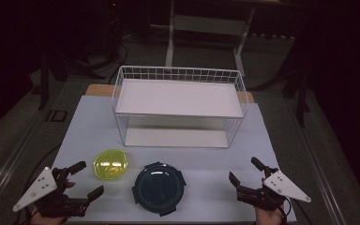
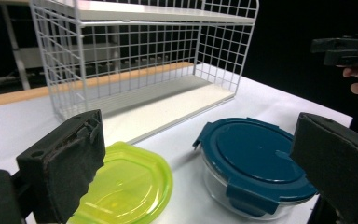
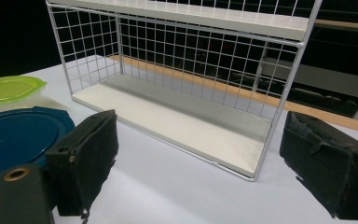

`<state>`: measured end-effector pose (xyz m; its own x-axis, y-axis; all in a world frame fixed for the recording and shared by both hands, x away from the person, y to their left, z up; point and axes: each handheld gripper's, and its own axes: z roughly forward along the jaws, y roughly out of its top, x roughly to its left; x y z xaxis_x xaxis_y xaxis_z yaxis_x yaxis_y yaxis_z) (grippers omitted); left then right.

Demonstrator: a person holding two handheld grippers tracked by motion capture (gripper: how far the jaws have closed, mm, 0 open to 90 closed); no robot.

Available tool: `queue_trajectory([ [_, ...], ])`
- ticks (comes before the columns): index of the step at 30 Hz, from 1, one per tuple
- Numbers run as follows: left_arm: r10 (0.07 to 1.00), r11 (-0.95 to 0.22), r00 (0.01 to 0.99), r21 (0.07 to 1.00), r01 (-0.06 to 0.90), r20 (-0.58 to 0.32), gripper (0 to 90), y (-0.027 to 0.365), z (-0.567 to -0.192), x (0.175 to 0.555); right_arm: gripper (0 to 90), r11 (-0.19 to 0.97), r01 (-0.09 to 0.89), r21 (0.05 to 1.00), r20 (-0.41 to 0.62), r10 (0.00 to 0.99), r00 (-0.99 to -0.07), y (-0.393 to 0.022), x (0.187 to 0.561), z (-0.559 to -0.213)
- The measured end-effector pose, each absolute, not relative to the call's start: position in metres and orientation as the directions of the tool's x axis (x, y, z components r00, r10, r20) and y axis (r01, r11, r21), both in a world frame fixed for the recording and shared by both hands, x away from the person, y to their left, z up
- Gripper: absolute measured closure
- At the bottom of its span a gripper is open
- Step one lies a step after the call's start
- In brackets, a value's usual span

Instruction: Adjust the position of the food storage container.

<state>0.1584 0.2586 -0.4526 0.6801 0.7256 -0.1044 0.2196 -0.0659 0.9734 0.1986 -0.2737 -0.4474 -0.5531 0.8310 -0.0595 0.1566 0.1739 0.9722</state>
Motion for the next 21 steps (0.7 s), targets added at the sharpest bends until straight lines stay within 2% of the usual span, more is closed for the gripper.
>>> queue_trajectory([
  [6, 0.672, -0.096, 0.726, 0.955, 0.281, -0.146, 4.9, 0.245, -0.455, 0.162, 11.0, 0.168, 0.158, 0.973, -0.054, 0.832, -0.552, -0.274, 0.198, -0.447],
  [9, 0.659, -0.145, 0.742, 0.947, 0.286, -0.123, 12.9, 0.239, -0.460, 0.162, 11.0, 0.168, 0.156, 0.973, -0.055, 0.831, -0.553, -0.274, 0.198, -0.447],
  [11, 0.651, -0.166, 0.750, 0.943, 0.288, -0.115, 21.0, 0.237, -0.462, 0.162, 11.0, 0.168, 0.154, 0.974, -0.056, 0.831, -0.553, -0.274, 0.198, -0.447],
  [13, 0.640, -0.181, 0.760, 0.939, 0.294, -0.114, 34.5, 0.235, -0.465, 0.162, 11.0, 0.165, 0.156, 0.974, -0.052, 0.832, -0.553, -0.275, 0.198, -0.447],
  [15, 0.630, -0.206, 0.768, 0.929, 0.308, -0.115, 42.4, 0.232, -0.469, 0.163, 11.0, 0.165, 0.157, 0.974, -0.052, 0.832, -0.553, -0.275, 0.199, -0.447],
  [16, 0.632, -0.230, 0.768, 0.919, 0.320, -0.109, 50.4, 0.230, -0.471, 0.163, 11.0, 0.165, 0.156, 0.974, -0.052, 0.832, -0.553, -0.275, 0.198, -0.447],
  [21, 0.598, -0.314, 0.794, 0.879, 0.359, -0.110, 63.3, 0.219, -0.483, 0.166, 11.0, 0.166, 0.154, 0.974, -0.054, 0.831, -0.553, -0.275, 0.198, -0.447],
])
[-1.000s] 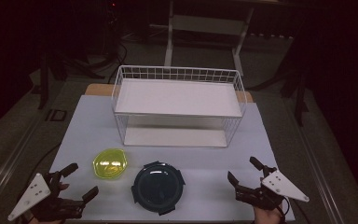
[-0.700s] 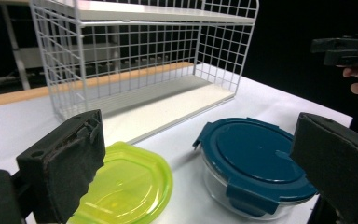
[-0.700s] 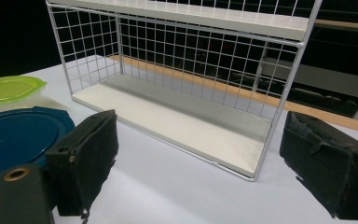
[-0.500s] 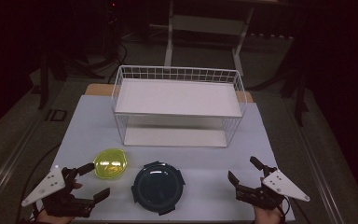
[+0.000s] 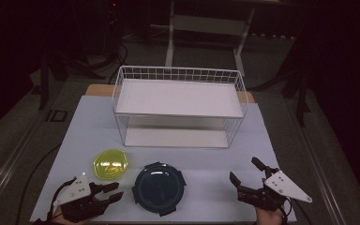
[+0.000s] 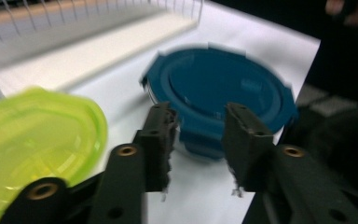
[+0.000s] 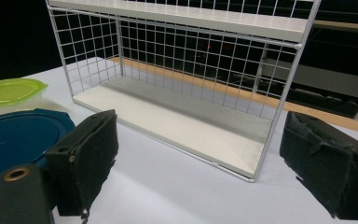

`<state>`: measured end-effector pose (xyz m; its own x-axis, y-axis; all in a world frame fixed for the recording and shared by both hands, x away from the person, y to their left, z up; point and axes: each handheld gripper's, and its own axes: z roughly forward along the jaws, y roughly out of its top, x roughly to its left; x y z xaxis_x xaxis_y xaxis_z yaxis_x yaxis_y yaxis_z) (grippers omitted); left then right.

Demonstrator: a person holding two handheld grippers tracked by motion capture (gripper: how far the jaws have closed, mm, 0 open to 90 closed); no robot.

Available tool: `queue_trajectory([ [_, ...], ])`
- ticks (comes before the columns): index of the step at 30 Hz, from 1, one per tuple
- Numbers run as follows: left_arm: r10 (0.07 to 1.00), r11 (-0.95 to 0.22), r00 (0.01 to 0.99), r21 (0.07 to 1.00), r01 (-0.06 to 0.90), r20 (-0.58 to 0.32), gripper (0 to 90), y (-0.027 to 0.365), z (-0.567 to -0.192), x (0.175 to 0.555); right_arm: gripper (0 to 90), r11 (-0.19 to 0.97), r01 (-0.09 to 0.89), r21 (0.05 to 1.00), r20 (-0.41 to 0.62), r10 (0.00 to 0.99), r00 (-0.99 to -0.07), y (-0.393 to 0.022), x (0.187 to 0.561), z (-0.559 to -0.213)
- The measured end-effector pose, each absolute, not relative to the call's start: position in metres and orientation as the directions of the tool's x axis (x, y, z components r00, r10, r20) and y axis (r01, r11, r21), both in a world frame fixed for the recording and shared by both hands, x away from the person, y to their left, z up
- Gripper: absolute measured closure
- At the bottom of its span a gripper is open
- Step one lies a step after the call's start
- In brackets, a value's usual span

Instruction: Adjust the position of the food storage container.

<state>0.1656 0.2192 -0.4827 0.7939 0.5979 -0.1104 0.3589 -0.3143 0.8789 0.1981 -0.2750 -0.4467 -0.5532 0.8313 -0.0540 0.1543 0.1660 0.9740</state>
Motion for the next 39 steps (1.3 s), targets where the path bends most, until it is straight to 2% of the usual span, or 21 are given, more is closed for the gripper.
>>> queue_trajectory([
  [4, 0.600, -0.344, 0.793, 0.861, 0.375, -0.106, 76.0, 0.214, -0.488, 0.167, 11.0, 0.166, 0.156, 0.974, -0.053, 0.831, -0.554, -0.275, 0.198, -0.447],
  [9, 0.596, -0.399, 0.797, 0.825, 0.400, -0.097, 86.6, 0.206, -0.496, 0.170, 11.0, 0.166, 0.156, 0.974, -0.052, 0.829, -0.557, -0.276, 0.198, -0.447],
  [16, 0.622, -0.441, 0.777, 0.776, 0.451, -0.098, 88.3, 0.192, -0.511, 0.177, 11.0, 0.165, 0.155, 0.974, -0.052, 0.828, -0.558, -0.276, 0.198, -0.447],
  [23, 0.614, -0.471, 0.784, 0.754, 0.458, -0.093, 88.4, 0.182, -0.519, 0.181, 11.0, 0.159, 0.156, 0.975, -0.046, 0.830, -0.555, -0.278, 0.197, -0.447],
  [39, 0.641, -0.456, 0.761, 0.747, 0.483, -0.101, 88.5, 0.178, -0.517, 0.199, 11.0, 0.161, 0.155, 0.975, -0.049, 0.830, -0.556, -0.278, 0.197, -0.446],
])
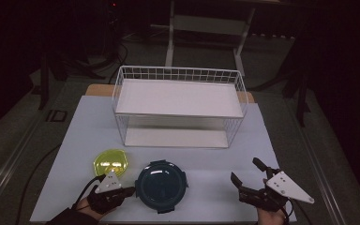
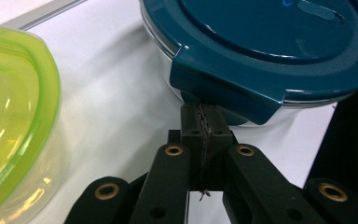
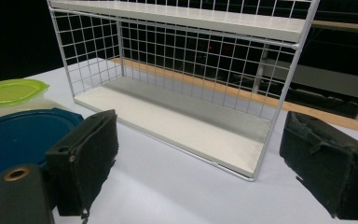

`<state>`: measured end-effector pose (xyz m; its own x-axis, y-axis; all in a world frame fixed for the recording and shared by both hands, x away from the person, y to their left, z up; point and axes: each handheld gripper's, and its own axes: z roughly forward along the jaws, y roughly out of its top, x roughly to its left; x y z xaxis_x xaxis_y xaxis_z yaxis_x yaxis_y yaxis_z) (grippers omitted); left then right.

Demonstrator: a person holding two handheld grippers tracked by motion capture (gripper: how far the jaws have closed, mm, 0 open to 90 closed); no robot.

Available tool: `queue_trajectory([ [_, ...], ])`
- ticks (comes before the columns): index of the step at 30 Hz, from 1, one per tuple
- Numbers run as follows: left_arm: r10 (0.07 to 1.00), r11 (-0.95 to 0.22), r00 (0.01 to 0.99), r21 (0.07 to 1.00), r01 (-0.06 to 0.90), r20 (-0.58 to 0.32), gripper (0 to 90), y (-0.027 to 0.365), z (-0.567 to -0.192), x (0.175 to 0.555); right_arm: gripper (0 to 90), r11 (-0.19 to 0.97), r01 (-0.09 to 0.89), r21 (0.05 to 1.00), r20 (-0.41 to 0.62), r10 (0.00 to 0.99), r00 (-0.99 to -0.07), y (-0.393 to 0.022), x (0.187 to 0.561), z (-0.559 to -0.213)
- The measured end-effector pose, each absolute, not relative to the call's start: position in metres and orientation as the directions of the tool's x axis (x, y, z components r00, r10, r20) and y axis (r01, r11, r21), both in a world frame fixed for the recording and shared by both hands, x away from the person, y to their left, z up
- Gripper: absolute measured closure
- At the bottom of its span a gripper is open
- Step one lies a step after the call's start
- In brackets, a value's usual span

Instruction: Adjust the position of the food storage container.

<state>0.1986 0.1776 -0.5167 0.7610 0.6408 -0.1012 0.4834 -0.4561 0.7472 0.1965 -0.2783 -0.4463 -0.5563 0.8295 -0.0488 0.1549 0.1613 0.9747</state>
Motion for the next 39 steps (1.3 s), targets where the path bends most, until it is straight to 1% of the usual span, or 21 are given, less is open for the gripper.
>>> queue_trajectory([
  [7, 0.649, -0.417, 0.751, 0.767, 0.487, -0.124, 88.5, 0.187, -0.510, 0.197, 11.0, 0.160, 0.156, 0.975, -0.047, 0.828, -0.559, -0.279, 0.197, -0.447],
  [11, 0.642, -0.444, 0.760, 0.756, 0.480, -0.105, 88.5, 0.181, -0.511, 0.197, 11.0, 0.166, 0.154, 0.974, -0.052, 0.826, -0.562, -0.278, 0.196, -0.447],
  [14, 0.651, -0.433, 0.750, 0.754, 0.494, -0.117, 88.5, 0.181, -0.513, 0.198, 11.0, 0.167, 0.152, 0.974, -0.054, 0.825, -0.563, -0.278, 0.195, -0.446],
  [17, 0.641, -0.469, 0.762, 0.736, 0.487, -0.096, 88.5, 0.174, -0.516, 0.198, 11.0, 0.166, 0.152, 0.974, -0.053, 0.825, -0.562, -0.278, 0.196, -0.446],
  [19, 0.640, -0.454, 0.760, 0.741, 0.495, -0.116, 88.5, 0.173, -0.515, 0.199, 11.0, 0.166, 0.156, 0.974, -0.051, 0.825, -0.563, -0.278, 0.196, -0.447],
  [25, 0.638, -0.456, 0.761, 0.736, 0.499, -0.120, 88.4, 0.173, -0.515, 0.202, 11.0, 0.164, 0.153, 0.975, -0.050, 0.825, -0.564, -0.278, 0.195, -0.446],
  [30, 0.653, -0.417, 0.747, 0.766, 0.490, -0.123, 88.5, 0.184, -0.506, 0.199, 11.0, 0.161, 0.154, 0.975, -0.047, 0.825, -0.563, -0.279, 0.195, -0.446],
  [36, 0.631, -0.432, 0.765, 0.762, 0.483, -0.127, 88.5, 0.177, -0.506, 0.200, 11.0, 0.166, 0.147, 0.975, -0.055, 0.824, -0.565, -0.278, 0.194, -0.446],
  [39, 0.635, -0.433, 0.763, 0.763, 0.480, -0.120, 88.5, 0.175, -0.503, 0.201, 11.0, 0.161, 0.153, 0.975, -0.048, 0.825, -0.563, -0.279, 0.194, -0.446],
])
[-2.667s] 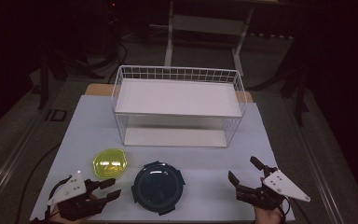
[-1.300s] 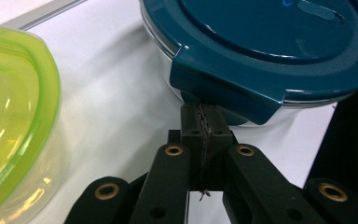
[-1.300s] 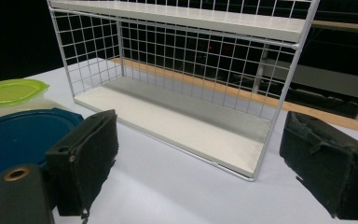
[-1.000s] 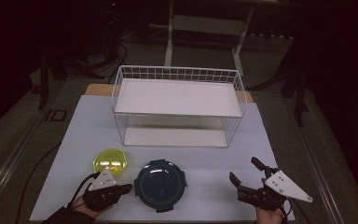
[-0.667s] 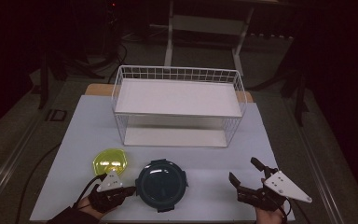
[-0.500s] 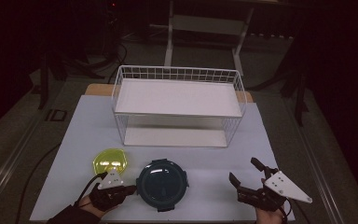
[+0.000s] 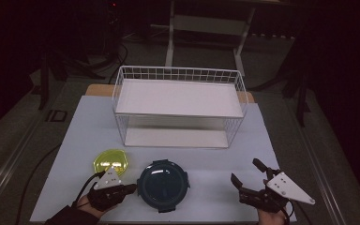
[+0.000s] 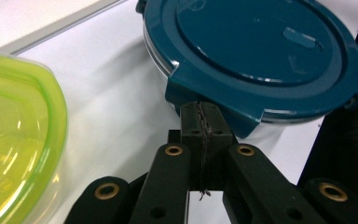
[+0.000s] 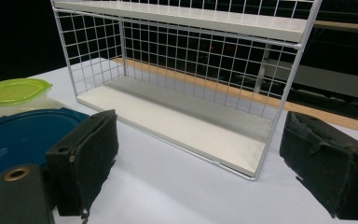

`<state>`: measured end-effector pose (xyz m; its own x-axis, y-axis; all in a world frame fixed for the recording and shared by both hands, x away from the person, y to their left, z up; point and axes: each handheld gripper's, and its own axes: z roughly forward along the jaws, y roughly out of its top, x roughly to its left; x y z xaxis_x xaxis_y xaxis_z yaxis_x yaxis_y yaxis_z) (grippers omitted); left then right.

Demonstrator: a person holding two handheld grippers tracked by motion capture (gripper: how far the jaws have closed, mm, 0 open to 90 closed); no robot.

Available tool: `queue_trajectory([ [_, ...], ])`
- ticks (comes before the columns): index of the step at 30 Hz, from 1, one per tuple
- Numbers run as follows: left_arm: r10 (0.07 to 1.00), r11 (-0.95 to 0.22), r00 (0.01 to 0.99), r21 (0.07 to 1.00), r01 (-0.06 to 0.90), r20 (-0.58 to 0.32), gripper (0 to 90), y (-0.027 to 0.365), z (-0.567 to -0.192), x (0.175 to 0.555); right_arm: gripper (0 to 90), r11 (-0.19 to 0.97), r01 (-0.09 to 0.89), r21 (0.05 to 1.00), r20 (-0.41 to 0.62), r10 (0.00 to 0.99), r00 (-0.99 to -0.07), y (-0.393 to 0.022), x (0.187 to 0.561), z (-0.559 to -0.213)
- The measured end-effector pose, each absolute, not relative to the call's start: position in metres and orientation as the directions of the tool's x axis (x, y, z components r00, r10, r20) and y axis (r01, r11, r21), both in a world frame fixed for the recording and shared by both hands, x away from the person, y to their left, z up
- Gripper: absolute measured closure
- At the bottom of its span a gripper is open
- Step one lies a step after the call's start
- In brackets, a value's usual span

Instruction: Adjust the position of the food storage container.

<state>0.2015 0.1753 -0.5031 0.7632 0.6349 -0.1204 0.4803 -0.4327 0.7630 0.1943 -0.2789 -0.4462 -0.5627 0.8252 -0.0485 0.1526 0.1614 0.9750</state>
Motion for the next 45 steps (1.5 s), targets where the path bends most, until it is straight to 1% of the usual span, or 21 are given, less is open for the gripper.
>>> queue_trajectory([
  [15, 0.623, -0.454, 0.775, 0.756, 0.472, -0.109, 88.6, 0.157, -0.502, 0.212, 11.0, 0.166, 0.159, 0.973, -0.046, 0.819, -0.572, -0.276, 0.195, -0.448],
  [16, 0.605, -0.458, 0.787, 0.757, 0.466, -0.118, 88.6, 0.148, -0.502, 0.215, 11.0, 0.167, 0.160, 0.973, -0.045, 0.816, -0.576, -0.275, 0.195, -0.448],
  [26, 0.578, -0.479, 0.808, 0.755, 0.447, -0.112, 88.6, 0.126, -0.501, 0.224, 10.5, 0.189, 0.177, 0.966, -0.049, 0.807, -0.588, -0.274, 0.197, -0.450],
  [31, 0.558, -0.493, 0.822, 0.751, 0.439, -0.114, 88.6, 0.115, -0.500, 0.226, 10.3, 0.189, 0.155, 0.970, -0.071, 0.825, -0.560, -0.274, 0.195, -0.448],
  [36, 0.546, -0.495, 0.829, 0.753, 0.434, -0.119, 88.6, 0.107, -0.501, 0.229, 10.3, 0.203, 0.155, 0.967, -0.088, 0.833, -0.547, -0.272, 0.195, -0.449],
  [45, 0.532, -0.500, 0.837, 0.752, 0.430, -0.125, 88.6, 0.097, -0.501, 0.231, 10.3, 0.196, 0.153, 0.969, -0.086, 0.843, -0.532, -0.272, 0.194, -0.449],
])
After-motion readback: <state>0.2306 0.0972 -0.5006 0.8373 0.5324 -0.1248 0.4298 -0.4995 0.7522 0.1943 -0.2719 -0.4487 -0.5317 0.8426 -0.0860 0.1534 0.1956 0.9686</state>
